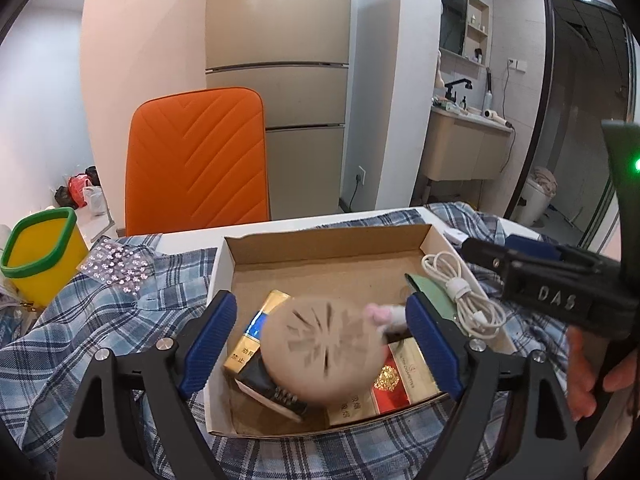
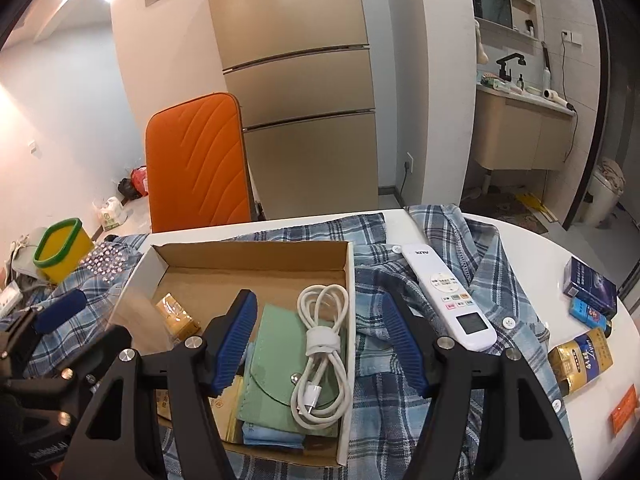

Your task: Organize soft objects

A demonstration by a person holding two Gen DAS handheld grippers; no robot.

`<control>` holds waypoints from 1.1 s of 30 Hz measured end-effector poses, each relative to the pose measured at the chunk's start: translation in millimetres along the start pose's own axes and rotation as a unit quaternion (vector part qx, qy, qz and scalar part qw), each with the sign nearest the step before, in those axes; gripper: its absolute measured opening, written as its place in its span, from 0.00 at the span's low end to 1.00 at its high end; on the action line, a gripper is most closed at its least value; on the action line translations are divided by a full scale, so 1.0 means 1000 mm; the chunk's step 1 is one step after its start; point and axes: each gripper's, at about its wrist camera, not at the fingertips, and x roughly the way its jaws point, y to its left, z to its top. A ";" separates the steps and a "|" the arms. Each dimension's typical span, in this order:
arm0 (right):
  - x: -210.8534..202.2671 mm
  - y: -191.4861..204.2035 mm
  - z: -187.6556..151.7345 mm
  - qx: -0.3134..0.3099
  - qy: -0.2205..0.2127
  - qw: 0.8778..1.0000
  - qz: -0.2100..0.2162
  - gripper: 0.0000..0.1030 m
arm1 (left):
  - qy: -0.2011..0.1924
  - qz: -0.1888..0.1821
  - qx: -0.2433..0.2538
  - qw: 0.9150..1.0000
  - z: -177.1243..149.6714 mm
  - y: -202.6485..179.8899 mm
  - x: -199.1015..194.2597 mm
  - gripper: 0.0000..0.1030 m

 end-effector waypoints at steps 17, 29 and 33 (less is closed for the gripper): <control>-0.045 0.000 0.011 0.011 -0.080 0.997 -0.014 0.65 | -0.123 0.036 0.006 0.992 0.018 -0.001 -0.071 0.97; -0.168 0.013 0.008 0.004 -0.214 0.977 0.009 0.92 | -0.234 0.039 0.021 0.971 0.012 -0.009 -0.183 1.00; -0.211 0.016 -0.007 -0.007 -0.263 0.965 0.007 1.00 | -0.273 0.047 0.012 0.961 0.000 -0.010 -0.212 1.00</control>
